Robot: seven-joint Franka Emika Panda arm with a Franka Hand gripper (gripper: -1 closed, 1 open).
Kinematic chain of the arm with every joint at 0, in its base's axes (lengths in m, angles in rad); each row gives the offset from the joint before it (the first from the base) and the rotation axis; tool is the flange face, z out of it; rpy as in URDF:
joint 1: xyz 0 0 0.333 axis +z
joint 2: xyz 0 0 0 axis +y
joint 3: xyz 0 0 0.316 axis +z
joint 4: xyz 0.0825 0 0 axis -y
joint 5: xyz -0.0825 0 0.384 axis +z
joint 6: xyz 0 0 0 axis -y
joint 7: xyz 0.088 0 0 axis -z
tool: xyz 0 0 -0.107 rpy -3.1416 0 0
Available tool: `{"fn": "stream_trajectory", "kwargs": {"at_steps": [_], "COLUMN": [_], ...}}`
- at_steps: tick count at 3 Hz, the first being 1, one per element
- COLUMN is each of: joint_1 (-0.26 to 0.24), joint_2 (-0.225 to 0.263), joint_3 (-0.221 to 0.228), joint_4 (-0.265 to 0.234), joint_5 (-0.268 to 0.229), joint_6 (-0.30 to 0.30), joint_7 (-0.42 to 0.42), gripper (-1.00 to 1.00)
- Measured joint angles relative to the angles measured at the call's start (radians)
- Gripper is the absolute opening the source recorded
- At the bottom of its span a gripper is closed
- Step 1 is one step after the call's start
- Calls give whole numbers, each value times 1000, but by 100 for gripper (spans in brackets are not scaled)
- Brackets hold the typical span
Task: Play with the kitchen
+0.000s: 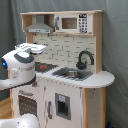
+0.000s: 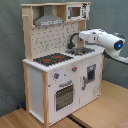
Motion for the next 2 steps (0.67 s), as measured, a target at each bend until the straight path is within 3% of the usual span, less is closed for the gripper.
{"fn": "stream_trajectory", "kwargs": {"at_steps": [2], "joint_1": [-143], "joint_2": [88], "joint_3": [-4], "joint_4": [113], "joint_5": [0], "joint_6": [44], "joint_7": [-29], "gripper": [100]}}
